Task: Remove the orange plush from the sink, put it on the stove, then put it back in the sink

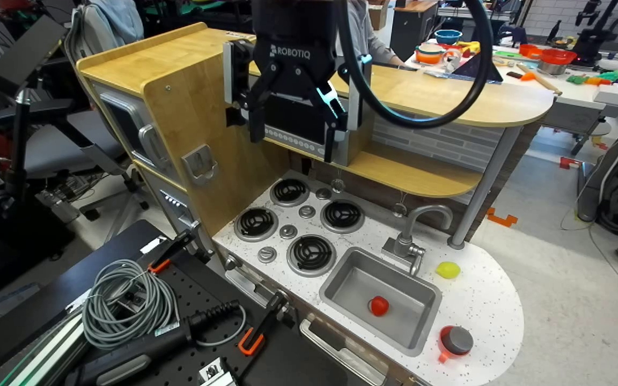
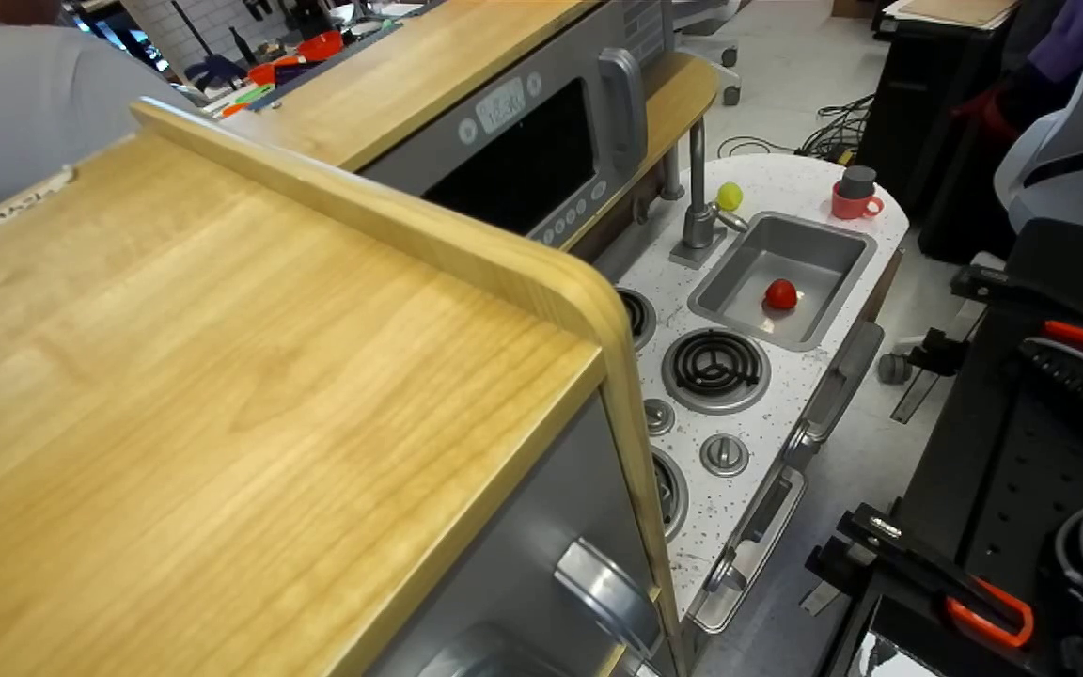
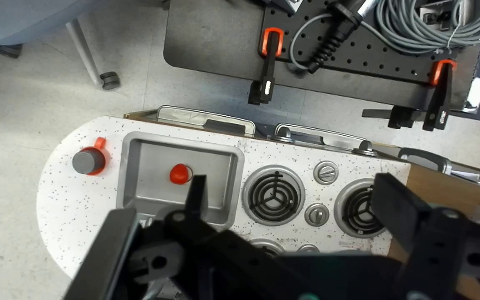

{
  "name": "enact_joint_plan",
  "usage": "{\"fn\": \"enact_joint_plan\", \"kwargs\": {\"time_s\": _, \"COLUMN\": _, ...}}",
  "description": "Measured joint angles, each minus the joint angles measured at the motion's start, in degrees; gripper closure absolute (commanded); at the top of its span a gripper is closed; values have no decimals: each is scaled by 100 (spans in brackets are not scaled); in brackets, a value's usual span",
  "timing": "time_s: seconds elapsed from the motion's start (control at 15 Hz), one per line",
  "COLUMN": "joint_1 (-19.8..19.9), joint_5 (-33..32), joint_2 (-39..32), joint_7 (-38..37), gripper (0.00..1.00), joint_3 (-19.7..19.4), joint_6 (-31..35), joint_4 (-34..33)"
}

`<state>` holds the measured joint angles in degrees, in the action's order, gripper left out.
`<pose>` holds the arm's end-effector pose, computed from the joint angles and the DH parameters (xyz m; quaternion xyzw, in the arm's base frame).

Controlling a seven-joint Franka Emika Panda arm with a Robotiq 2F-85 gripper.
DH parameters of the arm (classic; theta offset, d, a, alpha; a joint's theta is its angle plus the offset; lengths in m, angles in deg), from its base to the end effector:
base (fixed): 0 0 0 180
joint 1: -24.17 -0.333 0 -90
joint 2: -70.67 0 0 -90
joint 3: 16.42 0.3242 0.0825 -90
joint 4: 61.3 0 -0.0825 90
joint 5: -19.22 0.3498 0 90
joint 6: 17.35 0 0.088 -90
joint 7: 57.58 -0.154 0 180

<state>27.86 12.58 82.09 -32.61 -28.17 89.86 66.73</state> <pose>0.4092 -0.1293 0.4162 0.9901 0.1080 -0.0898 0.0029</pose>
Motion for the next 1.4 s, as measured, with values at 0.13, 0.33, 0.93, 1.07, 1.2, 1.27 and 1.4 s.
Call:
{"fn": "enact_joint_plan", "kwargs": {"time_s": 0.13, "joint_1": 9, "joint_5": -11, "joint_2": 0, "joint_7": -51, "gripper": 0, "joint_3": 7, "joint_6": 48, "joint_4": 0}}
{"fn": "enact_joint_plan", "kwargs": {"time_s": 0.33, "joint_1": 203, "joint_5": -462, "joint_2": -318, "joint_7": -207, "gripper": 0, "joint_3": -15, "joint_6": 761, "joint_4": 239}}
{"fn": "enact_joint_plan", "kwargs": {"time_s": 0.93, "joint_1": 910, "joint_5": -670, "joint_2": -2353, "joint_7": -796, "gripper": 0, "joint_3": -201, "joint_6": 3478, "joint_4": 366}}
{"fn": "enact_joint_plan", "kwargs": {"time_s": 1.07, "joint_1": 956, "joint_5": -676, "joint_2": -2702, "joint_7": -934, "gripper": 0, "joint_3": -237, "joint_6": 3790, "joint_4": 252}}
{"fn": "enact_joint_plan", "kwargs": {"time_s": 1.2, "joint_1": 963, "joint_5": -677, "joint_2": -3059, "joint_7": -1089, "gripper": 0, "joint_3": -280, "joint_6": 4009, "joint_4": 87}}
{"fn": "enact_joint_plan", "kwargs": {"time_s": 1.27, "joint_1": 963, "joint_5": -677, "joint_2": -3234, "joint_7": -1162, "gripper": 0, "joint_3": -284, "joint_6": 4082, "joint_4": -1}}
{"fn": "enact_joint_plan", "kwargs": {"time_s": 1.4, "joint_1": 960, "joint_5": -677, "joint_2": -3580, "joint_7": -1285, "gripper": 0, "joint_3": -282, "joint_6": 4187, "joint_4": -183}}
